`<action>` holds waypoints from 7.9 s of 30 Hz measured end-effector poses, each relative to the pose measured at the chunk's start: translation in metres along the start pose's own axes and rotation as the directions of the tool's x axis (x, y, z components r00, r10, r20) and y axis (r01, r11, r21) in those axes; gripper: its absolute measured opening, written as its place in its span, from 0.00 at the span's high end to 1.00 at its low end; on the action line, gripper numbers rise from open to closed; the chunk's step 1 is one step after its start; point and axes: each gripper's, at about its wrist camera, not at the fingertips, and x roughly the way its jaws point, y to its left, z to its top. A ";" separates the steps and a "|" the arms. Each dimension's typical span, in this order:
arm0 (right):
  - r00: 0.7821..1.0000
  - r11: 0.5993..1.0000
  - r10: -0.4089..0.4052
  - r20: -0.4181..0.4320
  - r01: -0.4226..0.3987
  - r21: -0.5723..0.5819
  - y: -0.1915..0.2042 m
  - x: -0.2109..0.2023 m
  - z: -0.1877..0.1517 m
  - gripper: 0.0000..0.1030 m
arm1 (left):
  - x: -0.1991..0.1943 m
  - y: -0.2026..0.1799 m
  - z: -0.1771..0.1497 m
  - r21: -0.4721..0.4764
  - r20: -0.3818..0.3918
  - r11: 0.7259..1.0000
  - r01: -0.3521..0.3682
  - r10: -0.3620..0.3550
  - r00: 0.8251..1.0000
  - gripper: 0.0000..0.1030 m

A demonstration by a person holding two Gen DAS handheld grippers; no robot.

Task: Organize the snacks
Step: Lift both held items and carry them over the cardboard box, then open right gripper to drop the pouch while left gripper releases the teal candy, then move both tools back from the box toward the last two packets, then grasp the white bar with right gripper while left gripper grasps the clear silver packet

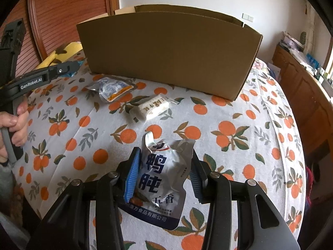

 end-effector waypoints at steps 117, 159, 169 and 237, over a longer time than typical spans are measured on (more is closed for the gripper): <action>0.904 1.000 0.017 0.428 -0.012 -0.014 -0.033 -0.107 0.128 0.61 | -0.029 -0.052 0.089 0.115 0.156 0.991 -0.068 0.050 0.986 0.54; 0.997 0.995 0.082 0.009 -0.082 0.058 -0.003 0.052 0.051 0.76 | 0.011 -0.052 0.006 0.201 -0.083 0.978 -0.060 0.078 0.994 0.53; 0.998 0.997 0.058 0.021 -0.059 0.050 -0.045 0.018 0.016 0.78 | 0.035 -0.068 0.024 0.243 -0.142 0.969 0.037 -0.002 0.990 0.53; 0.993 0.986 0.109 0.055 -0.115 0.120 -0.073 0.016 -0.003 0.80 | 0.032 -0.086 -0.004 0.521 -0.348 0.853 0.020 0.191 0.918 0.52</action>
